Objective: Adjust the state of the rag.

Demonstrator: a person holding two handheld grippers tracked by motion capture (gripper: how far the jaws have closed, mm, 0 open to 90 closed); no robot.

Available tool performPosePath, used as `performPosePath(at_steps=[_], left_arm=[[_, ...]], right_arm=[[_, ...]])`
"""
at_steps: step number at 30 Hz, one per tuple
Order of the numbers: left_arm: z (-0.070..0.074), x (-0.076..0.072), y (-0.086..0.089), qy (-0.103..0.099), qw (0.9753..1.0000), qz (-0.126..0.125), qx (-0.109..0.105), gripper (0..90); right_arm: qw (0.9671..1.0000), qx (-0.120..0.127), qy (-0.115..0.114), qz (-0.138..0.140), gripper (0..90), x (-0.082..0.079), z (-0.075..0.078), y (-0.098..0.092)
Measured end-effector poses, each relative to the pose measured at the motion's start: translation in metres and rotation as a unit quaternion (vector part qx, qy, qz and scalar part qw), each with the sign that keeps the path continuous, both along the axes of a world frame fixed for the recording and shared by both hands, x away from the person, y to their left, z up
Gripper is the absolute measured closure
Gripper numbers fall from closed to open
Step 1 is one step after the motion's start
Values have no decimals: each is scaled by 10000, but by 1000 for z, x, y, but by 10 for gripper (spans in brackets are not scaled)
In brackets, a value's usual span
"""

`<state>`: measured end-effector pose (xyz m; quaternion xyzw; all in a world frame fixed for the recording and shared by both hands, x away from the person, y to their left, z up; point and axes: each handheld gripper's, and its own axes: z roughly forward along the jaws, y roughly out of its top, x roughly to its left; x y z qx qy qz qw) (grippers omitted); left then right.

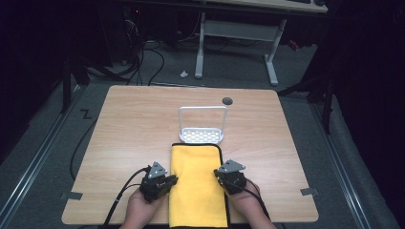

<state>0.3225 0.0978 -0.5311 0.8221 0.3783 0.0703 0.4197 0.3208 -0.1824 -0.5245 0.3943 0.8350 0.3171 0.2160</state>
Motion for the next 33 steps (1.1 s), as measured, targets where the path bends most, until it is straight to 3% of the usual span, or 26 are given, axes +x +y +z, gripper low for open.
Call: performPosePath(at_steps=[4, 11, 17, 19, 21, 24, 29, 33], left_arm=[[0, -8, 1, 93, 9998, -151, -69, 815], [2, -25, -4, 145, 9991, -402, 1, 815], [2, -26, -3, 191, 9990, -394, -36, 807], [3, -26, -2, 214, 9989, -408, -115, 779], [4, -24, 0, 193, 9990, -368, -188, 761], [5, -21, 2, 114, 9993, -294, -209, 714], [10, -11, 9, -193, 9995, 61, -243, 641], [10, -1, 11, -146, 9993, 168, -303, 594]], right_arm=[[9999, 150, 54, 64, 900, -15, 0, -7], [9997, 129, 60, 188, 892, -38, 0, -14], [9997, 91, -77, 194, 835, -45, 0, -14], [9995, 261, -85, 172, 800, -46, 3, -14], [9990, 415, -145, 108, 763, -47, 6, -16], [9988, 396, -277, 26, 708, -46, 7, -18], [9981, 415, -434, -150, 687, -48, 5, -24], [9974, 455, -467, -291, 685, -51, 5, -32]])
